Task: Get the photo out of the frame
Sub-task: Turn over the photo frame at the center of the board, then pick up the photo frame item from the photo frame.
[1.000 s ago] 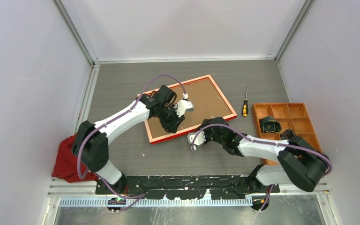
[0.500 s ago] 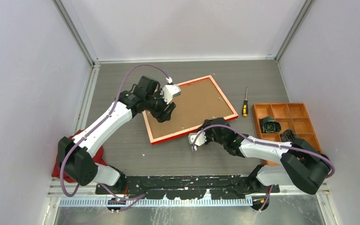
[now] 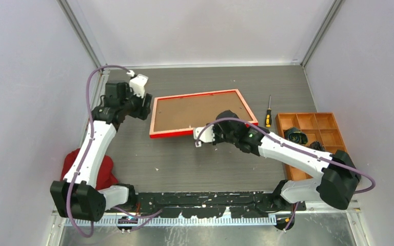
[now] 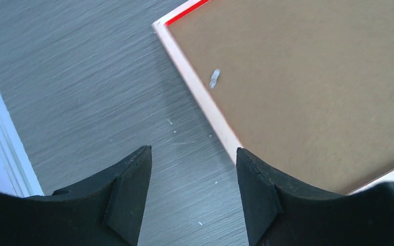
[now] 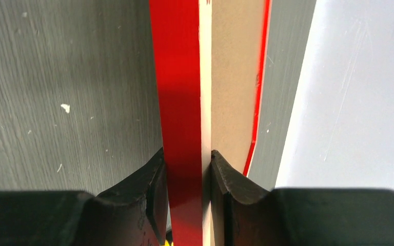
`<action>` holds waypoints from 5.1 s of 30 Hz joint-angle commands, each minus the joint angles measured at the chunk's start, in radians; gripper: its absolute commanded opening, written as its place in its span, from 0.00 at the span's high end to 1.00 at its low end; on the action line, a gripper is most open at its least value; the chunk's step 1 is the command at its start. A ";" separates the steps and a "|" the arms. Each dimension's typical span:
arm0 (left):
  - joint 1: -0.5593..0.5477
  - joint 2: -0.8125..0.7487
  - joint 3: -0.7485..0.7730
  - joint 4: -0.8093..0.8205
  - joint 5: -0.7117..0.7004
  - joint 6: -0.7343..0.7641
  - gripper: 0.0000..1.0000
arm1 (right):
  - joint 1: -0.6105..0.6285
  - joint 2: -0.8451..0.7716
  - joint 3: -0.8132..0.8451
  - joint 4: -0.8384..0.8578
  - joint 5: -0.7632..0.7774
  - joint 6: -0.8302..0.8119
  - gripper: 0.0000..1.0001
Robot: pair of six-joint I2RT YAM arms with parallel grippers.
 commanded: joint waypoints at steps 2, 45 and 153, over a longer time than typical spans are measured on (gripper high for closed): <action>0.118 -0.098 -0.074 0.086 0.067 -0.045 0.37 | 0.000 0.021 0.285 -0.228 0.036 0.238 0.99; 0.213 -0.147 -0.167 0.146 0.188 -0.093 0.35 | -0.304 0.367 1.136 -0.509 -0.264 1.220 0.99; -0.314 0.730 0.073 0.470 0.282 -0.689 0.39 | -1.040 0.485 0.346 -0.058 -0.776 1.446 0.55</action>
